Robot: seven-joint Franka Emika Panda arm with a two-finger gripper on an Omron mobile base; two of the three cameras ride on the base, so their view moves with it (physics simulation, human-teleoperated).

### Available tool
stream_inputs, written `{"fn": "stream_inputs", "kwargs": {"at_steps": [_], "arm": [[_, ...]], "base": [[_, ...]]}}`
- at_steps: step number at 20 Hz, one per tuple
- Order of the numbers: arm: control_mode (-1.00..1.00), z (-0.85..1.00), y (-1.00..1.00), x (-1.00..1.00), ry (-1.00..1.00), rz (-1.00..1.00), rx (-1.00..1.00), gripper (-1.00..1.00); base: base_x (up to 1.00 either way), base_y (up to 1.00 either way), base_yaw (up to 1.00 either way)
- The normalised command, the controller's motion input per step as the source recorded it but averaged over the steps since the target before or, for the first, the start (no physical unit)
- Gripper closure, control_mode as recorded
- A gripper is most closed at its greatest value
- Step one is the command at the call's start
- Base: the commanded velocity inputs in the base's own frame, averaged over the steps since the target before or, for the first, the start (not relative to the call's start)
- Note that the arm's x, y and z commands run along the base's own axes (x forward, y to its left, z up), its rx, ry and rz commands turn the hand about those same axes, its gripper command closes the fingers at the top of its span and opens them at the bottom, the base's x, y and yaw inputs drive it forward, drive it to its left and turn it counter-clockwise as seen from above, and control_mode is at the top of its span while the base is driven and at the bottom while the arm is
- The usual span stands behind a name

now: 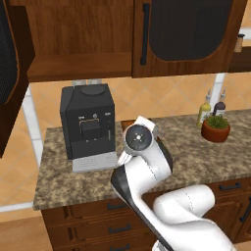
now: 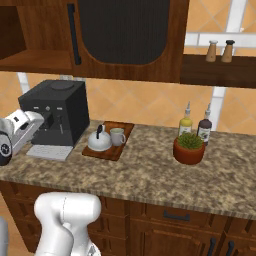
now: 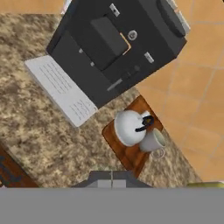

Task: Pick the kettle from the counter and place it on the tray. Then pick the mug from the cabinet and place it on the tray. Then close the cabinet doors.

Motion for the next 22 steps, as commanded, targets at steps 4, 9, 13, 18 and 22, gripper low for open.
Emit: {"fn": "stream_inputs", "kwargs": {"at_steps": [4, 9, 13, 18, 22], "arm": [[-1.00, -0.32, 0.49, 0.00, -0.17, 0.00, -0.21, 1.00], [-1.00, -0.12, 0.71, 0.00, -0.42, 0.00, -0.21, 1.00], [-1.00, -0.04, 0.75, 0.00, -0.44, 0.00, -0.26, 1.00], [-1.00, 0.00, 0.91, -0.05, -0.37, 0.00, -0.28, 1.00], [-1.00, 0.03, 0.98, -0.24, -0.35, -0.02, -0.29, 1.00]], "base": [[0.00, 0.00, 0.00], [0.00, 0.00, 0.00], [0.00, 0.00, 0.00], [0.00, 0.00, 0.00], [0.00, 0.00, 0.00]]}}
